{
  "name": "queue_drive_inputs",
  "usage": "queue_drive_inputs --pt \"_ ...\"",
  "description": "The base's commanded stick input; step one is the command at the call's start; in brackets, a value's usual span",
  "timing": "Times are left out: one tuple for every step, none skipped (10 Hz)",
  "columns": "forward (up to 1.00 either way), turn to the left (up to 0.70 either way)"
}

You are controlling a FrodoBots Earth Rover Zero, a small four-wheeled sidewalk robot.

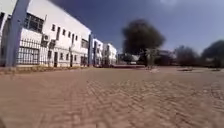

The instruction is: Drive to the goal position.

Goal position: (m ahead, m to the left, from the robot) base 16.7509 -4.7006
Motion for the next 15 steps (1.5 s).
queue_drive_inputs --pt "1.00 0.00" --pt "1.00 0.00" --pt "1.00 0.00" --pt "1.00 0.00" --pt "1.00 0.00" --pt "1.00 0.00" --pt "1.00 0.00" --pt "1.00 0.00" --pt "1.00 0.00" --pt "1.00 0.00" --pt "1.00 0.00" --pt "1.00 0.00" --pt "1.00 0.00" --pt "1.00 0.00" --pt "1.00 0.00"
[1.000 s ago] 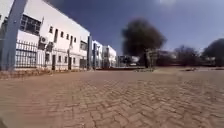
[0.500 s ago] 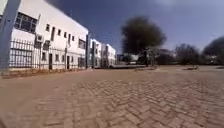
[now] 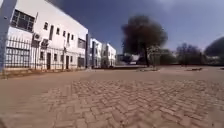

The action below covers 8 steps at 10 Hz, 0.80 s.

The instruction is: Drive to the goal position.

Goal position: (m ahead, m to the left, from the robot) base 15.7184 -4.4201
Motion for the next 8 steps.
queue_drive_inputs --pt "1.00 0.00" --pt "1.00 0.00" --pt "1.00 0.00" --pt "1.00 0.00" --pt "1.00 0.00" --pt "1.00 0.00" --pt "1.00 0.00" --pt "1.00 0.00"
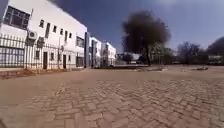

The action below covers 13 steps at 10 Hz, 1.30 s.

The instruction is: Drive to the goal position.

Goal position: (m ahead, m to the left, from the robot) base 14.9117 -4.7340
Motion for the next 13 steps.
queue_drive_inputs --pt "1.00 0.00" --pt "1.00 0.00" --pt "1.00 0.00" --pt "1.00 0.00" --pt "1.00 0.00" --pt "1.00 0.00" --pt "1.00 0.00" --pt "1.00 0.00" --pt "1.00 0.00" --pt "1.00 0.00" --pt "1.00 0.00" --pt "1.00 0.00" --pt "1.00 0.00"
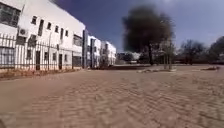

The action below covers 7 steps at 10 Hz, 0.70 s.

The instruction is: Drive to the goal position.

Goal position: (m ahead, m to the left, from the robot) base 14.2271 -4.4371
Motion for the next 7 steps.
queue_drive_inputs --pt "1.00 0.00" --pt "1.00 0.00" --pt "1.00 0.00" --pt "1.00 0.00" --pt "1.00 0.00" --pt "1.00 0.00" --pt "1.00 0.00"
